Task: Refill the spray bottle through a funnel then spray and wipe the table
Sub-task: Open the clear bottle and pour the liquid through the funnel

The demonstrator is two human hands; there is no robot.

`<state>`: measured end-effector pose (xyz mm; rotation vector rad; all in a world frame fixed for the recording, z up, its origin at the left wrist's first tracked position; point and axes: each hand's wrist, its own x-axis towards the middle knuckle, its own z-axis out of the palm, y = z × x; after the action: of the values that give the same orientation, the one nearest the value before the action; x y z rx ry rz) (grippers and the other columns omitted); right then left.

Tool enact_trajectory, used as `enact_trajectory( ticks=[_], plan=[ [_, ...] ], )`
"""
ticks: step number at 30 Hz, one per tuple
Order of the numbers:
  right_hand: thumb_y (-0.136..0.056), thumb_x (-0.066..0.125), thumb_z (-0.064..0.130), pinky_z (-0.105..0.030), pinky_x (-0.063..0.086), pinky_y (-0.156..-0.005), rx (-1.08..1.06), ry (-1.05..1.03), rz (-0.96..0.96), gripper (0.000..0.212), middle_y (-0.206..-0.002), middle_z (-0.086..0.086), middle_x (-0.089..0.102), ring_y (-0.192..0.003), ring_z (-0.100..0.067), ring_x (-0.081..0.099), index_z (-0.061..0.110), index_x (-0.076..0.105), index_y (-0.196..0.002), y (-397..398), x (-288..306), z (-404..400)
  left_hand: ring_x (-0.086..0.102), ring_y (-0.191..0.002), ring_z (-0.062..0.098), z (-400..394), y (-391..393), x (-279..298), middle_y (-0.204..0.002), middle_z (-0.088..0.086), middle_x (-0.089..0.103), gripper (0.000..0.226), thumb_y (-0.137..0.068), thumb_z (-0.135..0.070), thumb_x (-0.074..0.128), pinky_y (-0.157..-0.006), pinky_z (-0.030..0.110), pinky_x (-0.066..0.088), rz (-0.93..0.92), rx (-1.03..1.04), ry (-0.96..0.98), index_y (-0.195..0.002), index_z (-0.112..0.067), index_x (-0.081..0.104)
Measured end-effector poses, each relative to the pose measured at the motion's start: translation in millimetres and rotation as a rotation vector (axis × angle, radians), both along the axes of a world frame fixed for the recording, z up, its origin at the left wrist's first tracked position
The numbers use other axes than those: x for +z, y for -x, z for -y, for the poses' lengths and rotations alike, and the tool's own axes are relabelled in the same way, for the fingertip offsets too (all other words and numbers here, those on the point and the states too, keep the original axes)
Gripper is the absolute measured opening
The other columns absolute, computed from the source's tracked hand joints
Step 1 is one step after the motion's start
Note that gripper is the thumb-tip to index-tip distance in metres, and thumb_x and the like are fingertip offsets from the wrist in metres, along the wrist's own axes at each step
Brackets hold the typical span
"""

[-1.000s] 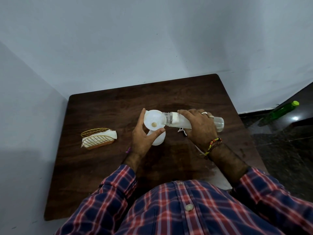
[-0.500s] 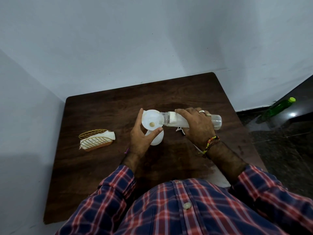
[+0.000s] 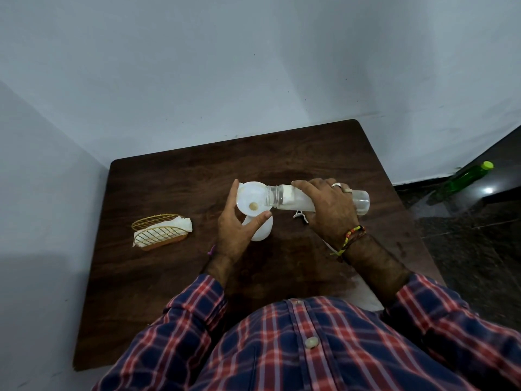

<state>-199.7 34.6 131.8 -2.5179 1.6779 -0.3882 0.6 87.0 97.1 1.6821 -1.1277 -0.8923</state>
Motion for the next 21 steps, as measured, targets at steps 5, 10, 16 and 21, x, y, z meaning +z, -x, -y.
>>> enact_trajectory(
  ticks=[5,10,16,21],
  plan=[
    [-0.070,0.080,0.018,-0.051,0.043,-0.096,-0.002,-0.014,0.005,0.069,-0.118,-0.001,0.065,-0.110,-0.029,0.060,0.028,0.054,-0.133,-0.8,0.6,-0.2,0.037,-0.139,0.010,-0.5,-0.4,-0.1,-0.154,-0.007,0.038,0.101,-0.073,-0.035,0.084,-0.109,0.051,0.042,0.002,0.001,-0.001,-0.155,-0.026,0.026],
    [-0.067,0.080,0.017,-0.050,0.044,-0.093,0.003,0.016,0.006,0.069,-0.113,0.000,0.066,-0.105,-0.029,0.062,0.028,0.056,-0.131,-0.6,-1.6,0.6,0.037,-0.139,0.010,-0.8,-0.4,0.9,-0.154,-0.008,0.037,0.101,-0.073,-0.035,0.084,-0.109,0.052,0.042,0.001,-0.003,0.002,-0.155,-0.027,0.025],
    [-0.066,0.081,0.016,-0.051,0.044,-0.093,0.008,0.023,0.013,0.070,-0.113,-0.001,0.066,-0.104,-0.030,0.062,0.027,0.056,-0.130,-0.4,-1.8,0.2,0.037,-0.139,0.010,-1.5,-0.1,0.9,-0.155,-0.007,0.038,0.103,-0.070,-0.041,0.082,-0.109,0.051,0.043,-0.003,-0.002,0.007,-0.155,-0.025,0.026],
    [-0.066,0.081,0.017,-0.051,0.044,-0.093,0.002,0.014,0.007,0.071,-0.114,-0.001,0.066,-0.106,-0.030,0.062,0.028,0.056,-0.131,-0.7,-1.8,0.4,0.037,-0.139,0.009,-0.8,-0.4,0.4,-0.155,-0.007,0.037,0.102,-0.073,-0.035,0.084,-0.109,0.051,0.043,-0.002,-0.001,-0.002,-0.155,-0.026,0.025]
  ],
)
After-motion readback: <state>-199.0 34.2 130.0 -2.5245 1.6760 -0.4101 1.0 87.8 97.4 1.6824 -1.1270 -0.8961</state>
